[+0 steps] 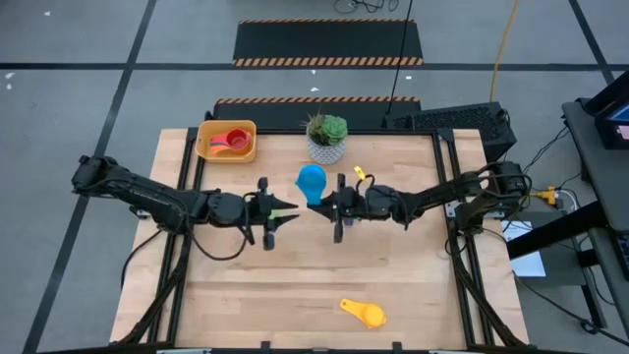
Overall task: Nest measuring cups in basket
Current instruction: Stack the light blue measuring cup on top of the dark orange measuring cup in the yellow bin
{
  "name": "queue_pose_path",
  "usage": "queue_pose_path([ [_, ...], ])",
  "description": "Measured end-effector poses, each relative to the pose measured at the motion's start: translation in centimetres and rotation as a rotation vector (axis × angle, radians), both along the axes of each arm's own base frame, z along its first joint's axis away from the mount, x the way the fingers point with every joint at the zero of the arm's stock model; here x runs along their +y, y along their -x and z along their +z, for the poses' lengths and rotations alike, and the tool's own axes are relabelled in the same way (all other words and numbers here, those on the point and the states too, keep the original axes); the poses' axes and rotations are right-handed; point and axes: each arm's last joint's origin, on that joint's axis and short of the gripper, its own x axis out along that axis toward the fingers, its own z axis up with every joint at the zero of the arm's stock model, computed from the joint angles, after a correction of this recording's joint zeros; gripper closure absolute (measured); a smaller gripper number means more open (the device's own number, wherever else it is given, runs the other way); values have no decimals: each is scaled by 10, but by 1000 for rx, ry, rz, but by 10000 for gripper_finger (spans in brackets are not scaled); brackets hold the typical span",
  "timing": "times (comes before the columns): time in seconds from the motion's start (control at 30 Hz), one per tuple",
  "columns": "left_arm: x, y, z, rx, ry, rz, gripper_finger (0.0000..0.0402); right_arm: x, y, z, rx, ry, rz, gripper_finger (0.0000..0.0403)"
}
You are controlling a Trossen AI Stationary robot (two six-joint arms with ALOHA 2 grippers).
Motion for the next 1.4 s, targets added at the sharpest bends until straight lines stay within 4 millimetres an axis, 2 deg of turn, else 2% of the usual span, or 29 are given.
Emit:
queue_pose_path([
  [0.23, 0, -3, 10, -109, 9, -24, 288, 7, -2, 5, -77, 21, 1, 403],
  [0.57, 11, -6, 14, -150, 24, -50, 288, 11, -39, 1, -59, 110, -5, 403],
  [0.7, 15, -7, 15, -154, 10, -37, 290, 8, -41, 3, -41, 149, -23, 403],
  [0.87, 17, -6, 15, -153, 2, -42, 312, 3, -42, 3, -44, 166, -24, 403],
  [0.97, 18, 0, 22, -172, 2, -41, 314, 0, -42, 3, -45, 186, -31, 403],
  [1.07, 20, 13, 33, -191, 4, -37, 305, 0, -41, 8, -65, 211, -36, 403],
  [1.23, 25, 33, 42, -172, 12, -2, 269, 0, -38, 18, -110, 220, -41, 403],
  [1.3, 26, 34, 42, -165, 24, 7, 252, 0, -38, 19, -120, 220, -41, 403],
  [1.4, 26, 26, 37, -156, 26, 8, 230, 0, -37, 20, -136, 216, -43, 403],
])
